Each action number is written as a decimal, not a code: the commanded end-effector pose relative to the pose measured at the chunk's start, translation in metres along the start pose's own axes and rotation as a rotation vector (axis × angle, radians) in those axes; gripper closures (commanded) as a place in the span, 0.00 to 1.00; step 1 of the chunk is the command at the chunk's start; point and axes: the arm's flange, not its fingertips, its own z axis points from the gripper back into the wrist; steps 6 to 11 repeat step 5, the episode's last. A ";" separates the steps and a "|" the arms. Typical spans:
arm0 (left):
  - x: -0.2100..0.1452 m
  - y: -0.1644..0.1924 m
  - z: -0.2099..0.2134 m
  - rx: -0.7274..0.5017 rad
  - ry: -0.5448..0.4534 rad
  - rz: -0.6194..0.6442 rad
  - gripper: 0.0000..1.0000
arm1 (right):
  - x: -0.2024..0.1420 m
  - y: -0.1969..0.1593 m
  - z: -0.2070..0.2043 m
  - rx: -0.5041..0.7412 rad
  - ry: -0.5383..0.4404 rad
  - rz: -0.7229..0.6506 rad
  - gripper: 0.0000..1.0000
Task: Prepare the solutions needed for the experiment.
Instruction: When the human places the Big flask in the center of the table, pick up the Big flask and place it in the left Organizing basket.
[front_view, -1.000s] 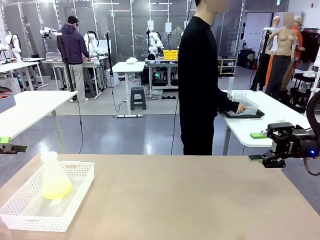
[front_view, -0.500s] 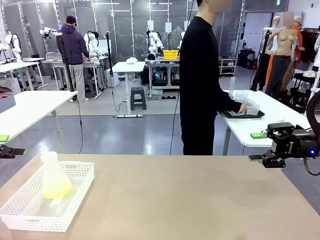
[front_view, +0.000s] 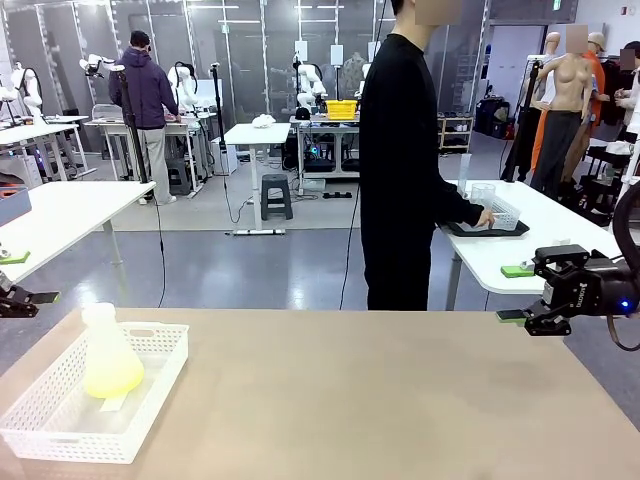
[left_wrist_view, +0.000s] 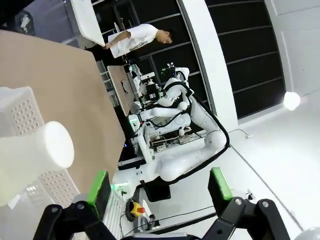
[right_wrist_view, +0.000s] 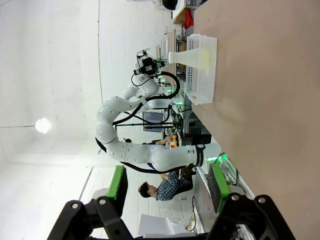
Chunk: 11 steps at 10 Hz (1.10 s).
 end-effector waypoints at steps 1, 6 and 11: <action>0.013 0.001 -0.006 0.035 0.048 0.039 0.00 | -0.001 0.000 0.000 0.004 0.002 0.015 0.19; 0.000 0.000 0.000 0.000 0.000 0.000 0.00 | -0.001 0.000 0.000 0.004 0.002 0.015 0.19; 0.000 0.000 0.000 0.000 0.000 0.000 0.00 | -0.001 0.000 0.000 0.004 0.002 0.015 0.19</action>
